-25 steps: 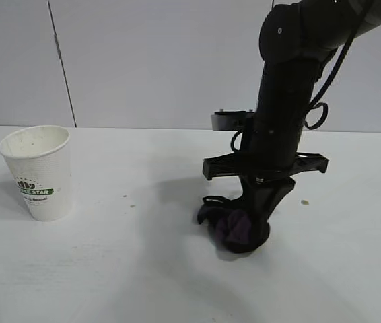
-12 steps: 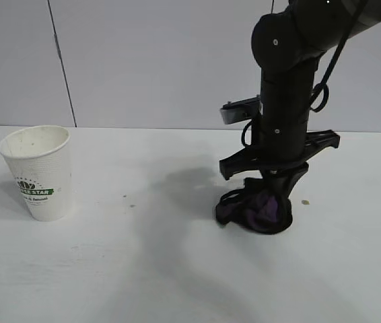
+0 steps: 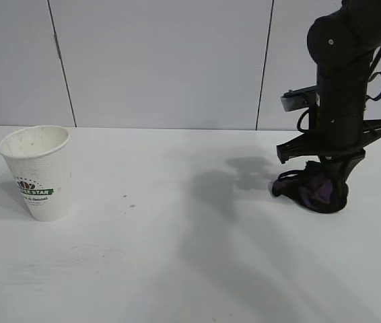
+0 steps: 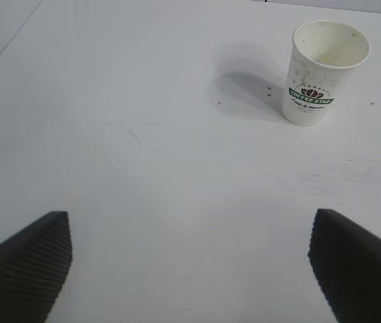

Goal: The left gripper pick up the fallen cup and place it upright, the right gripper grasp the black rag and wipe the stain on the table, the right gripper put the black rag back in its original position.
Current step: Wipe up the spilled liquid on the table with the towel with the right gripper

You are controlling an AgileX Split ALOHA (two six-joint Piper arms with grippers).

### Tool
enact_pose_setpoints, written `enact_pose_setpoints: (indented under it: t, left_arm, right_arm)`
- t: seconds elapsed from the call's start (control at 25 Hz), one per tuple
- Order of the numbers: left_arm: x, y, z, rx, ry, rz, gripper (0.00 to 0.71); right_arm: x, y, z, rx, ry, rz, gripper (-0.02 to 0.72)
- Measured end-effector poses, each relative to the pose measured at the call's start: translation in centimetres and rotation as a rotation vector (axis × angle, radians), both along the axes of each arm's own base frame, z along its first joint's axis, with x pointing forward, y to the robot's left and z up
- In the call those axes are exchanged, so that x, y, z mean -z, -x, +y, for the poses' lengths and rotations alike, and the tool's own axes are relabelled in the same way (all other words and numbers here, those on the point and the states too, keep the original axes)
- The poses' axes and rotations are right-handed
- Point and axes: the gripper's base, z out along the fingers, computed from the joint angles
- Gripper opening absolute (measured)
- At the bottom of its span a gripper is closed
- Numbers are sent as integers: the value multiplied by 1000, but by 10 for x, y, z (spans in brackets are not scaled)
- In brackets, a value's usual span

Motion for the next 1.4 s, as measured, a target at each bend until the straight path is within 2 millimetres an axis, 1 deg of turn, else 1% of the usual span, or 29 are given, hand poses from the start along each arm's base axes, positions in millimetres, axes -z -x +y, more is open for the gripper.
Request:
enact_pose_setpoints:
  t: [0.08, 0.12, 0.24, 0.32, 0.4, 0.48, 0.56, 0.64, 0.76, 0.84, 1.04, 1.2, 1.32, 1.4]
  left_arm:
    - [0, 0, 0, 0, 0, 0, 687]
    - [0, 0, 0, 0, 0, 0, 687]
    - [0, 0, 0, 0, 0, 0, 687]
    - [0, 0, 0, 0, 0, 0, 687]
    - [0, 0, 0, 0, 0, 0, 687]
    - [0, 0, 0, 0, 0, 0, 687]
    - [0, 0, 0, 0, 0, 0, 687]
    - [0, 0, 0, 0, 0, 0, 687]
    - [0, 0, 0, 0, 0, 0, 687]
    - [0, 0, 0, 0, 0, 0, 687]
    - [0, 0, 0, 0, 0, 0, 687]
    - [0, 0, 0, 0, 0, 0, 687]
    - [0, 0, 0, 0, 0, 0, 687]
    - [0, 0, 0, 0, 0, 0, 687]
  right_arm:
    - [1, 4, 1, 1, -26, 47, 35]
    - [2, 7, 5, 0, -67, 77, 35]
    - [4, 11, 24, -21, -272, 126, 35]
    - [3, 9, 41, -42, -426, 92, 35]
    - [0, 3, 57, -68, -501, 9, 35]
    - [-2, -1, 69, -93, -520, -68, 35]
    - [-3, -5, 72, -97, -511, -128, 35]
    - [-1, -8, 70, -91, -479, -155, 35]
    - [12, -9, 63, -70, -401, -140, 35]
    - [15, -9, 58, -56, -354, -129, 35]
    - [9, -7, 43, -94, -177, -101, 35]
    - [3, -7, 21, -67, -41, -57, 35]
    - [-2, -7, 9, -13, -43, -9, 35]
    - [-1, -4, 14, -14, -117, 46, 35]
